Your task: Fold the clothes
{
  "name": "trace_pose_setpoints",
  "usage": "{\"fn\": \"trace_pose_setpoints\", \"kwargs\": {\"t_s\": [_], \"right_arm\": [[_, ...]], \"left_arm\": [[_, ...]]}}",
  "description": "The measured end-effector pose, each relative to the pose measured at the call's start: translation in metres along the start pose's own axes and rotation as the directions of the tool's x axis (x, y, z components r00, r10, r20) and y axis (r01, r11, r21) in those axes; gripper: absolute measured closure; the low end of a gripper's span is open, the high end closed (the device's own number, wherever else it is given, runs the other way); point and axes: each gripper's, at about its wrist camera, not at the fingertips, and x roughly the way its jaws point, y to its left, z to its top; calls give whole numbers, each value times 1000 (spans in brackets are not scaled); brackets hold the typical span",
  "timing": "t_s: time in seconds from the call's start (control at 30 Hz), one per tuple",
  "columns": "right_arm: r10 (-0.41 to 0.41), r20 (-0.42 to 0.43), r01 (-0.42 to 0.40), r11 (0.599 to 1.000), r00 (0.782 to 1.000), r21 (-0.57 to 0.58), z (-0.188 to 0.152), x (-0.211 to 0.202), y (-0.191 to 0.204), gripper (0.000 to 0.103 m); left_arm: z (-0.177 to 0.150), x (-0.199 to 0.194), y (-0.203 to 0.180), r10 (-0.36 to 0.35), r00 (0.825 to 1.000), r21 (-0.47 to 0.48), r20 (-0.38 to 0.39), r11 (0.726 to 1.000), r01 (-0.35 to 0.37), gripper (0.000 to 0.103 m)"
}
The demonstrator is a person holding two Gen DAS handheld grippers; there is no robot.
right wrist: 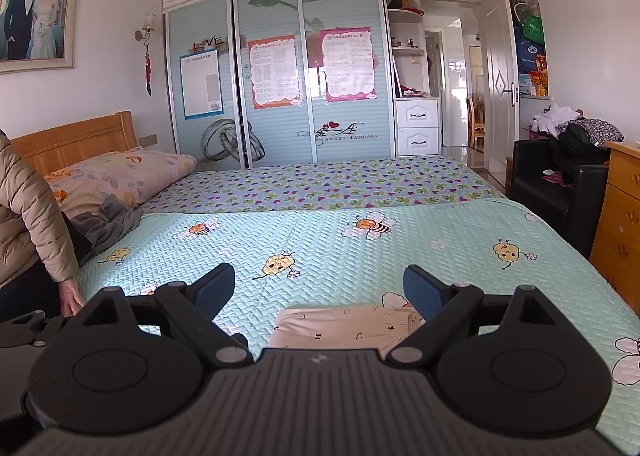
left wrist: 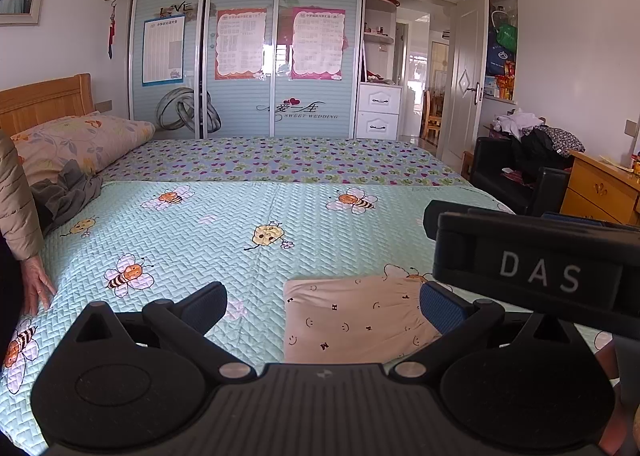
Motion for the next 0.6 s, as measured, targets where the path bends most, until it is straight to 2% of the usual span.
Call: {"fn": "trace_pose_setpoints", "kwargs": {"t_s": [0.27, 0.47, 0.6], "right_arm": [[2, 0, -2, 1000, 1000, 1, 0, -1, 5, 11], [3, 11, -3, 999, 1000, 35, -1, -6, -4, 10], [-5, 15, 4, 997, 1000, 75, -3, -9, -14, 9]], "left_arm": [[1, -5, 1, 6, 1000, -6, 11, 1000, -6, 1], [4, -21, -3, 45, 997, 16, 58, 999, -46, 1], [8, -32, -8, 34, 997, 28, 70, 999, -36, 1]]}}
